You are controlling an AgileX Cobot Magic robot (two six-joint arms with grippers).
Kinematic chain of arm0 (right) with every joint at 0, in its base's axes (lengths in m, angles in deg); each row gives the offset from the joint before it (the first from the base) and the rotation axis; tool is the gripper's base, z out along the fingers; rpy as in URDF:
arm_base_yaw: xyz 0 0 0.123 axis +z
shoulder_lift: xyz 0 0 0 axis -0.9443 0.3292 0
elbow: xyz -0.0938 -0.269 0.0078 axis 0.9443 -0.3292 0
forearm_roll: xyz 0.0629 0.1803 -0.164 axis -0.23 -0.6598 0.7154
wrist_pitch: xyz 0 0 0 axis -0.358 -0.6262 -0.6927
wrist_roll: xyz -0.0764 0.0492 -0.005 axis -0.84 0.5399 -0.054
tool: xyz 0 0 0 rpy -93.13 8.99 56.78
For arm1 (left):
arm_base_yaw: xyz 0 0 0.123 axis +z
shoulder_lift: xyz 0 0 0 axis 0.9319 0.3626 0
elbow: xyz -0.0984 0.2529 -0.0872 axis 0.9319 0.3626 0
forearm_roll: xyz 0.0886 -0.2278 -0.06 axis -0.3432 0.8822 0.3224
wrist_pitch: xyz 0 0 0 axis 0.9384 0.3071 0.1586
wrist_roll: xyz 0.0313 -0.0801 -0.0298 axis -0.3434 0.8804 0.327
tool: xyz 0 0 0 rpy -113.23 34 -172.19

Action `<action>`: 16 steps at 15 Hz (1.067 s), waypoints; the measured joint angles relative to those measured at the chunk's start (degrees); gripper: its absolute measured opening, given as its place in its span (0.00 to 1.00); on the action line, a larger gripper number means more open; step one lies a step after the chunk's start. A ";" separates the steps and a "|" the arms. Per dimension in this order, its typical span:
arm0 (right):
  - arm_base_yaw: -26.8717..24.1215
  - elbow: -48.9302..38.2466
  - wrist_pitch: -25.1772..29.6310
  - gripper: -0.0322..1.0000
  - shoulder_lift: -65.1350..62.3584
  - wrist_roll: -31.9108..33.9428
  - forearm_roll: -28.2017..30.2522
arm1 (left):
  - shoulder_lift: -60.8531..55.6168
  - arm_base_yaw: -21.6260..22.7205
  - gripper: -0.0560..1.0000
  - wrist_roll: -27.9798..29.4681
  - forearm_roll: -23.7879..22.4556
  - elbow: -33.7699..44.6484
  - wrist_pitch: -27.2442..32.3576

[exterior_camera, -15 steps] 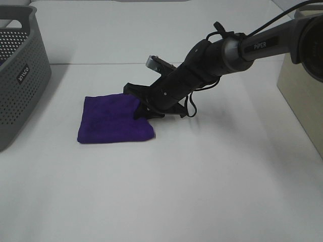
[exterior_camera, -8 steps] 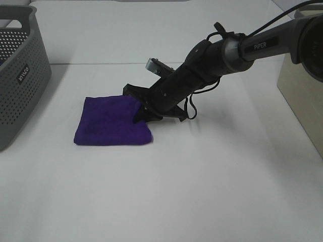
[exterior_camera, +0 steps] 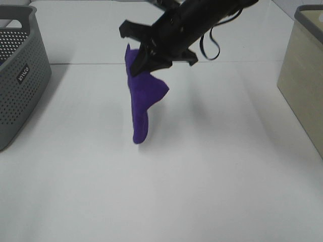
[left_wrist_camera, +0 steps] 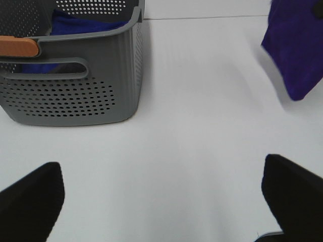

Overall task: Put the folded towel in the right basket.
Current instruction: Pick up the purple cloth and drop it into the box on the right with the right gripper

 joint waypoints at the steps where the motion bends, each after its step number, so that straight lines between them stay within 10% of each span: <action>1: -0.17 0.00 1.03 0.09 -4.07 1.03 4.35 | 0.00 0.00 0.99 0.00 0.00 0.00 0.00; 7: -20.34 7.85 2.92 0.09 -19.14 7.79 23.38 | 0.00 0.00 0.99 0.00 0.00 0.00 0.00; 12: -43.89 11.52 2.75 0.09 -19.02 7.85 27.27 | 0.00 0.00 0.99 0.00 0.00 0.00 0.00; 16: -50.71 11.52 4.35 0.09 -16.21 7.85 27.73 | 0.00 0.00 0.99 0.00 0.00 0.00 0.00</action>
